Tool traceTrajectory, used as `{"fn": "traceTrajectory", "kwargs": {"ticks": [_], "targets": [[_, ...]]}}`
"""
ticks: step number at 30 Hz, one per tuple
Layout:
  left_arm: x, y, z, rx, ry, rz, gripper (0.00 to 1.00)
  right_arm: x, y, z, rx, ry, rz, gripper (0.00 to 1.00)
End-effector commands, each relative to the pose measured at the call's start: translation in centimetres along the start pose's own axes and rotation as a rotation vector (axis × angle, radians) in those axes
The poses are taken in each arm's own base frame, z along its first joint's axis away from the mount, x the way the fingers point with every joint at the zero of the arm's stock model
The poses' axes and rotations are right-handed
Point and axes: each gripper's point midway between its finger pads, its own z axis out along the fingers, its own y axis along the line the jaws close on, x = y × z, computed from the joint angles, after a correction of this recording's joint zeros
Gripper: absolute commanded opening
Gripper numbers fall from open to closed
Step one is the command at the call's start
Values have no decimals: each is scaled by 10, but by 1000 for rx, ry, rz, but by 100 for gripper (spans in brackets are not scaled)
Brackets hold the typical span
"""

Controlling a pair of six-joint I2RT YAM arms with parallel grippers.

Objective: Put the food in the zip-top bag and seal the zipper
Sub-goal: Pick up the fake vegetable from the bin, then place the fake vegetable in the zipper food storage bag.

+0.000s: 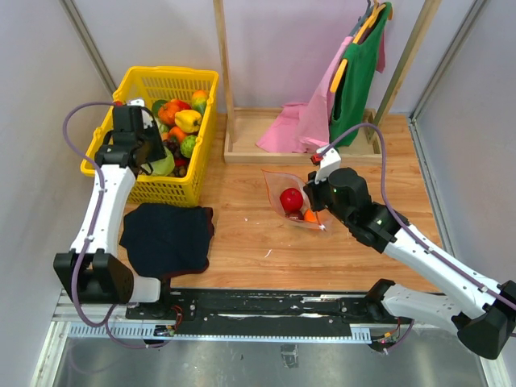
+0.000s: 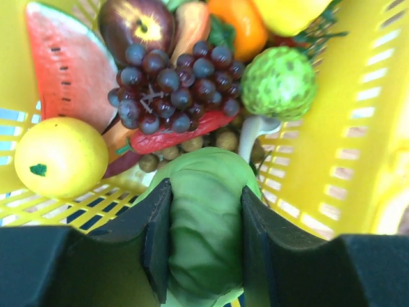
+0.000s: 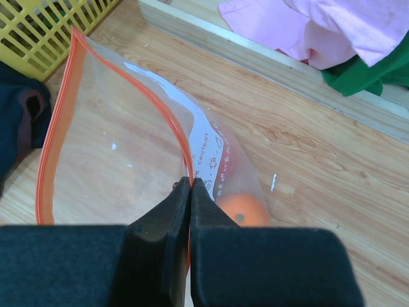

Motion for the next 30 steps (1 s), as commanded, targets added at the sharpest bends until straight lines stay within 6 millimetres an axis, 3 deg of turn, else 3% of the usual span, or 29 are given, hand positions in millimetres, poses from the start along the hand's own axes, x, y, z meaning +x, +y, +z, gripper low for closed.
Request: {"fn": "traceTrajectory", "kwargs": {"ticks": [1, 9, 13, 18, 30], "targets": [[-27, -25, -29, 147, -126, -16, 10, -9, -4, 2, 3, -23, 37, 1], [-51, -74, -93, 386, -286, 24, 9, -11, -2, 2, -2, -26, 41, 1], [-52, -108, -130, 546, -350, 45, 9, -11, -2, 3, -5, -25, 42, 1], [-39, -156, -165, 751, -396, 59, 7, -11, 2, 4, -21, -25, 49, 1], [5, -245, -214, 1095, -416, 88, 6, -13, 7, 3, -48, -30, 60, 1]]}}
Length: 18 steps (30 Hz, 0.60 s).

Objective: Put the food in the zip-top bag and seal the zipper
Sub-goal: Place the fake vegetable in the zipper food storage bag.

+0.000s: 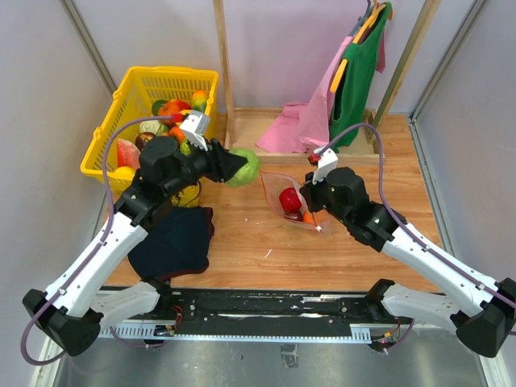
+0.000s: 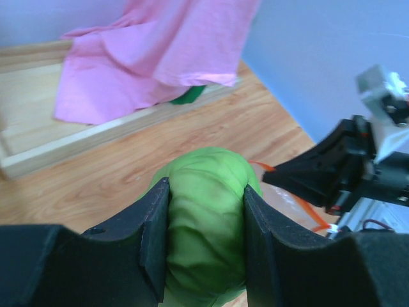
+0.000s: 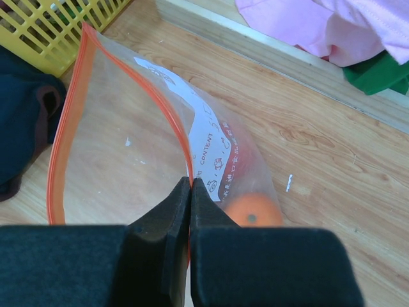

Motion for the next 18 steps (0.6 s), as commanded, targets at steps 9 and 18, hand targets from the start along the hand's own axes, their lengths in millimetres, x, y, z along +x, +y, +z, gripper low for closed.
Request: {"fn": "traceTrajectory", "kwargs": {"ticks": [9, 18], "targets": [[6, -97, 31, 333, -113, 86, 6, -19, -2, -5, -10, -55, 41, 1], [56, -107, 43, 442, -98, 284, 6, -20, -3, -7, -11, -59, 41, 1]]}}
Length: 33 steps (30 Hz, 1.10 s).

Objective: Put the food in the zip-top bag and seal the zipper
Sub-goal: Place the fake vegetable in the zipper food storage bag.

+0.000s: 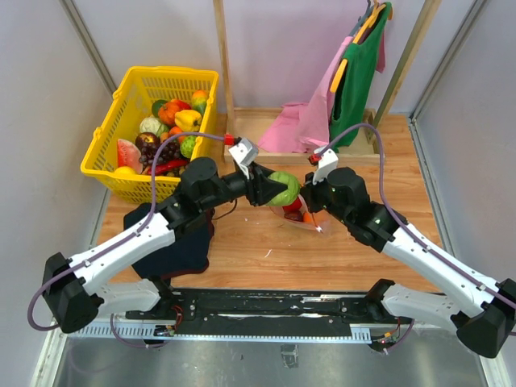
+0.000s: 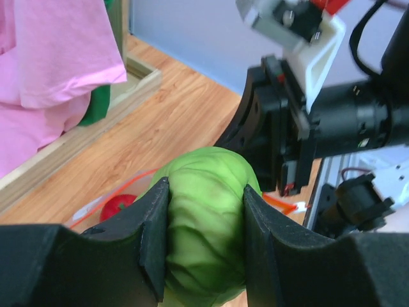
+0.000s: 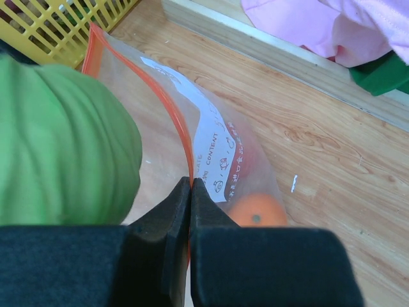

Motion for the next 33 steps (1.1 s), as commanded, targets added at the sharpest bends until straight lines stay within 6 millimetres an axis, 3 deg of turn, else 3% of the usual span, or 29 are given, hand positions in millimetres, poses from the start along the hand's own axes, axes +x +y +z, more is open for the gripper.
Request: {"fn": "traceTrajectory", "kwargs": {"ticks": [1, 7, 11, 22, 26, 28, 33], "targets": [[-1, -11, 4, 91, -63, 173, 6, -20, -6, -7, 10, -62, 31, 1], [46, -6, 5, 136, 77, 310, 7, -22, -7, -10, 12, -70, 28, 1], [63, -4, 3, 160, 149, 377, 7, -23, -4, -10, -4, -68, 27, 1], [70, -38, 7, 348, 164, 567, 24, -23, 12, -6, -90, -54, 28, 1], [75, -41, 12, 367, 169, 600, 34, -24, 16, -7, -109, -56, 29, 1], [78, -39, 16, 357, 178, 596, 46, -24, 16, -7, -111, -56, 29, 1], [90, -33, 25, 349, 206, 588, 56, -25, 17, -7, -116, -57, 28, 1]]}}
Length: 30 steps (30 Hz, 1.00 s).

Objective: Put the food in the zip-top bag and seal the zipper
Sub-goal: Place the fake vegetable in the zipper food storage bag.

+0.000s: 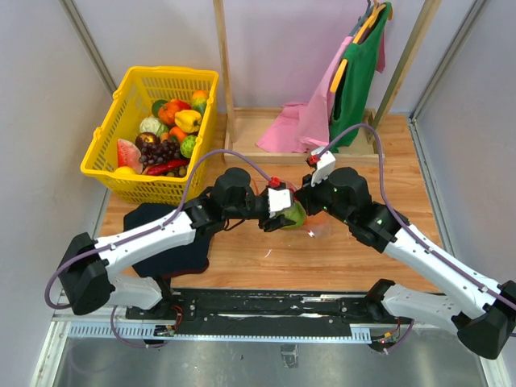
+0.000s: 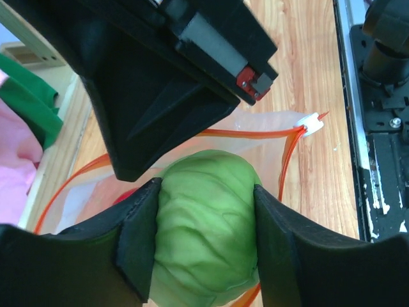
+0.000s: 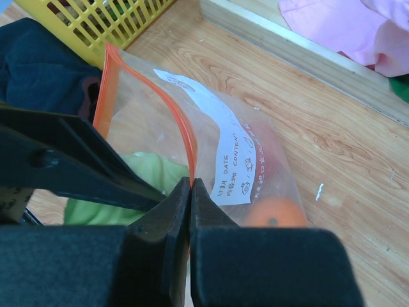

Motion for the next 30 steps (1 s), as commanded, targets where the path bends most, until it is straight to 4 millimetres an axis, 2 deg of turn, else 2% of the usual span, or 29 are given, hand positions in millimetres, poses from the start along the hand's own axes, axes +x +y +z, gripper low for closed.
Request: {"fn": "traceTrajectory", "kwargs": {"ticks": [1, 7, 13, 16, 24, 30], "targets": [[-13, 6, 10, -6, -37, 48, 58, -23, -2, -2, -4, -60, 20, 1], [-10, 7, 18, -6, -40, 29, 68, -22, -3, -2, -2, -60, 19, 1], [-15, 11, 13, -37, -43, 3, 90, -22, -4, -3, 5, -61, 16, 1], [-18, 13, 9, -57, -47, -15, 93, -21, -5, -2, 8, -58, 16, 1], [-29, 25, -4, -146, -38, -101, 94, -20, -6, -3, 16, -60, 18, 1], [-40, 41, -27, -283, -23, -184, 93, -20, -8, -2, 26, -59, 18, 1]]}}
